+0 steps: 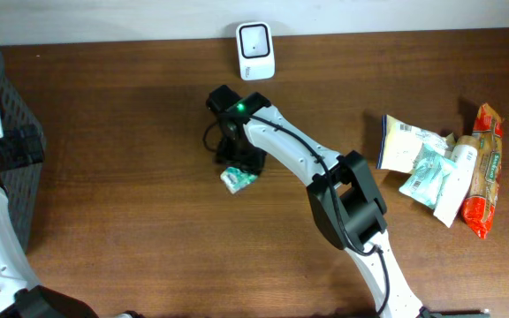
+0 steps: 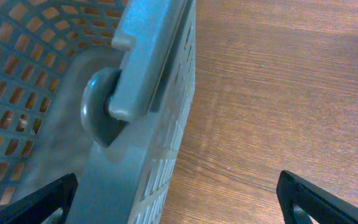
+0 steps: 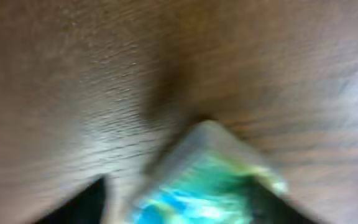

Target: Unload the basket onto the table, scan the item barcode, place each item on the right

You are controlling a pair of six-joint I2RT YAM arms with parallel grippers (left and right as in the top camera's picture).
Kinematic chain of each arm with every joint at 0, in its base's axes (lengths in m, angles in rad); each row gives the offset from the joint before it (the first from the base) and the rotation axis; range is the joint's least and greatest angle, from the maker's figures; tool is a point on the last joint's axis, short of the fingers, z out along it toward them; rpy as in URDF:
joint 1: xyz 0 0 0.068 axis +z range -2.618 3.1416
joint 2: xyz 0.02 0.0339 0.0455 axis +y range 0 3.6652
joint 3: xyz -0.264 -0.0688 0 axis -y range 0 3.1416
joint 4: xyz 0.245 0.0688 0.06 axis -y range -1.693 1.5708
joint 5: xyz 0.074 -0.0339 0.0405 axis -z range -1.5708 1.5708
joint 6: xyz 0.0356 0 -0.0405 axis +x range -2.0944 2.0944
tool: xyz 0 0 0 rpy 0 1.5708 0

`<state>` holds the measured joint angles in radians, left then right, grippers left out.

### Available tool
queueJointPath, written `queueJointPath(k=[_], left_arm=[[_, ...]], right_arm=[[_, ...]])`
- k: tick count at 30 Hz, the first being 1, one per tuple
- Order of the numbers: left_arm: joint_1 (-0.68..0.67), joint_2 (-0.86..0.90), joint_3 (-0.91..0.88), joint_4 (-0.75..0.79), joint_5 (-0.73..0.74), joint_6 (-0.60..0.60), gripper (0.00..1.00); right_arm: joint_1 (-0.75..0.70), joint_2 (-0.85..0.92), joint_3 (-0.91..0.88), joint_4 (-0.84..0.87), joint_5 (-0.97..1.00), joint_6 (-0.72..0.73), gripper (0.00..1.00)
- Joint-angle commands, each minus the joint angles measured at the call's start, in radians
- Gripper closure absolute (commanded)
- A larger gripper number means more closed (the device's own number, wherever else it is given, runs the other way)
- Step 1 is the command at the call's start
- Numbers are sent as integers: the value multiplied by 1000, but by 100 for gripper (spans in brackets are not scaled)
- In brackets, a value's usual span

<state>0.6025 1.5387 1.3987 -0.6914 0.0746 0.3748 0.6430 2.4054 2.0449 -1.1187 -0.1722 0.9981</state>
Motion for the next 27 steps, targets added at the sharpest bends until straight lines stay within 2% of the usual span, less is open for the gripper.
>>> queueJointPath(k=[1,3,6,8,13,14,15,16,17,18,22,27], left_arm=[[3,4,5,-2,11,-2,1],[3,4,5,-2,11,-3,1],[3,4,5,-2,11,-3,1],[3,4,5,-2,11,-3,1],[3,4,5,-2,11,-2,1],[3,4,5,-2,11,-3,1],[3,4,5,-2,11,-2,1],[3,4,5,-2,11,-3,1],[3,4,5,-2,11,-2,1],[3,4,5,-2,11,-2,1],[3,4,5,-2,11,-3,1],[3,4,5,-2,11,-3,1]], right_arm=[[-2,27,-35,44,-68,242,3],[-2,27,-35,116,-56,233,1],[-25,24,-16,176,-31,-75,1],[-39,15,17,143,-39,-245,1],[-47,-42,176,-87,-11,-565,1],[-43,-42,198,-131,-11,-629,11],[-39,-42,200,-159,-11,-686,30],[-27,-41,198,-191,-11,-740,65],[-10,-41,181,-212,-10,-811,85],[6,-41,166,-223,7,-852,95],[64,-41,26,-209,173,-859,96],[65,-41,-104,-88,150,-821,96]])
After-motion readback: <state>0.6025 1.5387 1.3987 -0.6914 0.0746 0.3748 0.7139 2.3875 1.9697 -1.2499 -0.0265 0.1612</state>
